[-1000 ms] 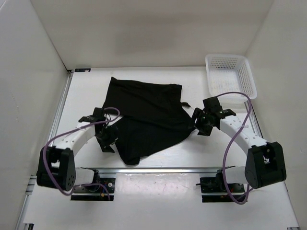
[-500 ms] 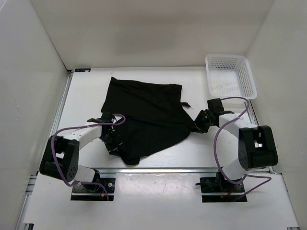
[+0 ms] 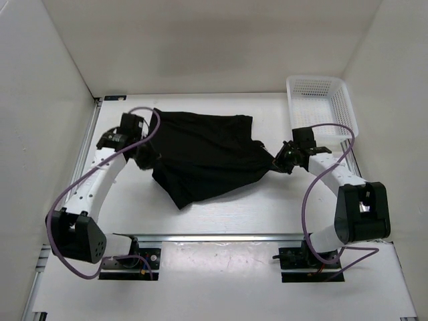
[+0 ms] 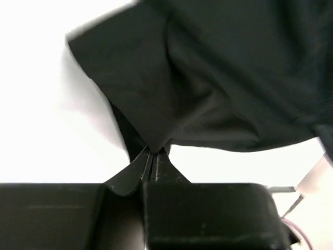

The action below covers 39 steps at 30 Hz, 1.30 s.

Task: Fold and stack the shorts
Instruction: Fold the shorts

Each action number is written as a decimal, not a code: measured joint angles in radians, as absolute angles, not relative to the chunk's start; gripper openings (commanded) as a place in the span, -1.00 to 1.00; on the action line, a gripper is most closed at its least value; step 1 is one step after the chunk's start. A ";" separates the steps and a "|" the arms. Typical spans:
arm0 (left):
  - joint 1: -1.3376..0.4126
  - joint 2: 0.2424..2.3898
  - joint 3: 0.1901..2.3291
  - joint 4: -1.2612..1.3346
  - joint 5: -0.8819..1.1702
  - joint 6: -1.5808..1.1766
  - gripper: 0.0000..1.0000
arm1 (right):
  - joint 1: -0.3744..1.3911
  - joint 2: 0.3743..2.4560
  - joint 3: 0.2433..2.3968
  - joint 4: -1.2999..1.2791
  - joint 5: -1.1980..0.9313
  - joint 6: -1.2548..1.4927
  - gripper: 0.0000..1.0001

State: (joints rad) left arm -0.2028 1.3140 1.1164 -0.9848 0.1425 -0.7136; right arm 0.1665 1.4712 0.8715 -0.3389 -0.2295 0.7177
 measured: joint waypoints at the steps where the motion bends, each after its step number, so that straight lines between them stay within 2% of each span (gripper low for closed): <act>1: -0.196 1.322 1.178 -0.987 0.135 -0.702 -0.61 | 0.167 1.464 0.883 -0.346 -0.226 0.719 -1.00; 2: -0.191 1.342 1.229 -0.989 0.124 -0.688 -0.37 | 0.167 1.461 0.897 -0.351 -0.223 0.719 -1.00; 4: -0.186 1.407 1.316 -1.002 0.110 -0.660 -0.09 | 0.167 1.467 0.923 -0.349 -0.216 0.720 -1.00; 5: -0.185 1.458 1.350 -1.000 0.104 -0.649 0.27 | 0.167 1.472 0.934 -0.348 -0.213 0.720 -1.00; 6: -0.185 1.513 1.376 -1.002 0.099 -0.639 0.47 | 0.167 1.480 0.943 -0.349 -0.212 0.722 -1.00; 7: -0.185 1.567 1.388 -0.999 0.093 -0.630 0.59 | 0.167 1.487 0.951 -0.348 -0.212 0.723 -1.00; 8: -0.185 1.611 1.389 -1.000 0.089 -0.622 0.61 | 0.167 1.493 0.955 -0.348 -0.210 0.723 -1.00; 10: -0.185 1.658 1.375 -1.019 0.086 -0.616 0.61 | 0.167 1.497 0.960 -0.352 -0.209 0.724 -1.00; 12: -0.186 1.641 1.352 -1.040 0.085 -0.617 0.49 | 0.167 1.497 0.961 -0.354 -0.208 0.724 -1.00; 13: -0.188 1.613 1.334 -1.044 0.084 -0.622 0.20 | 0.167 1.497 0.962 -0.354 -0.208 0.724 -1.00; 14: -0.193 1.571 1.307 -1.042 0.081 -0.627 0.12 | 0.167 1.497 0.962 -0.355 -0.208 0.724 -1.00; 20: -0.295 1.289 1.039 -0.986 0.145 -0.681 0.25 | 0.167 1.497 0.962 -0.361 -0.208 0.723 -1.00; 25: -0.367 1.341 0.842 -0.914 0.199 -0.737 0.16 | 0.167 1.497 0.972 -0.369 -0.208 0.722 -1.00; 35: -0.402 1.446 0.856 -0.812 0.160 -0.772 -0.03 | 0.167 1.497 0.974 -0.371 -0.208 0.722 -1.00; 39: -0.404 1.483 0.860 -0.789 0.130 -0.775 -0.03 | 0.167 1.497 0.974 -0.373 -0.208 0.721 -1.00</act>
State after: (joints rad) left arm -0.4042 1.4826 0.8600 -0.7895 0.1295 -0.7753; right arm 0.1665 1.4971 0.9745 -0.3725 -0.2081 0.7212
